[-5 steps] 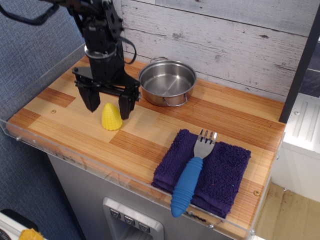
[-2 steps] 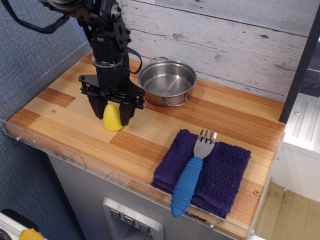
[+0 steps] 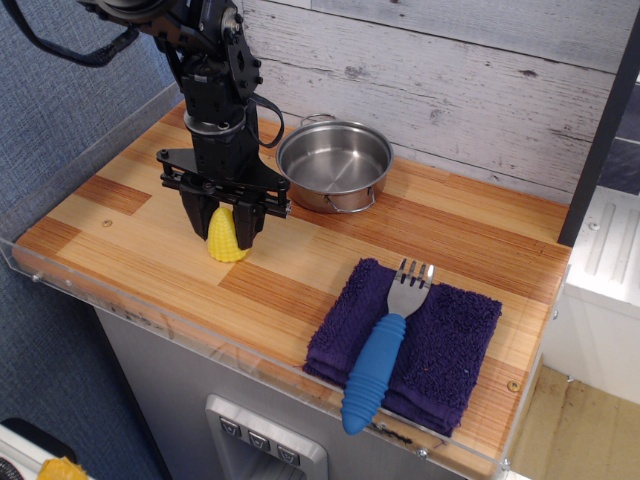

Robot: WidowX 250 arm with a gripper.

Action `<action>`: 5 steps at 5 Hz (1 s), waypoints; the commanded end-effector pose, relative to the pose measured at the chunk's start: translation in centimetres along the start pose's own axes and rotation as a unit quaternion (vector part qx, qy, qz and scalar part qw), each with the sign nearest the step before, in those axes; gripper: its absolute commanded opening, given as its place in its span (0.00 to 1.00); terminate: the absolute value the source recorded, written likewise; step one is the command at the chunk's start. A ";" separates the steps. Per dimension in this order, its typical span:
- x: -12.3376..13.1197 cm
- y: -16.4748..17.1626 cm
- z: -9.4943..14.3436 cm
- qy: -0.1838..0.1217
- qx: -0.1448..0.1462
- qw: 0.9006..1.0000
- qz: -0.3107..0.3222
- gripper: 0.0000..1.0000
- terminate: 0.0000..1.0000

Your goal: Place the yellow shaker in the pot.

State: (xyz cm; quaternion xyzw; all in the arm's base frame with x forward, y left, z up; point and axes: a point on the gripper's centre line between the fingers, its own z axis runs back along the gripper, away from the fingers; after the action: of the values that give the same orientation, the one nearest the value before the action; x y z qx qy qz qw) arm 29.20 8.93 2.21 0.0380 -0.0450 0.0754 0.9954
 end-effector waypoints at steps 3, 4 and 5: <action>4.8 -0.5 8.9 -0.129 -0.020 0.991 0.030 0.00 0.00; 7.0 -1.0 7.9 -0.126 -0.032 0.991 0.033 0.00 0.00; 8.8 -2.1 6.3 -0.118 -0.038 0.992 0.027 0.00 0.00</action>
State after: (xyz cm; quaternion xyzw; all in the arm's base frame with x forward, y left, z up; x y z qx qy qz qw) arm 37.41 7.40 7.20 0.0019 -0.1383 0.0999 0.9853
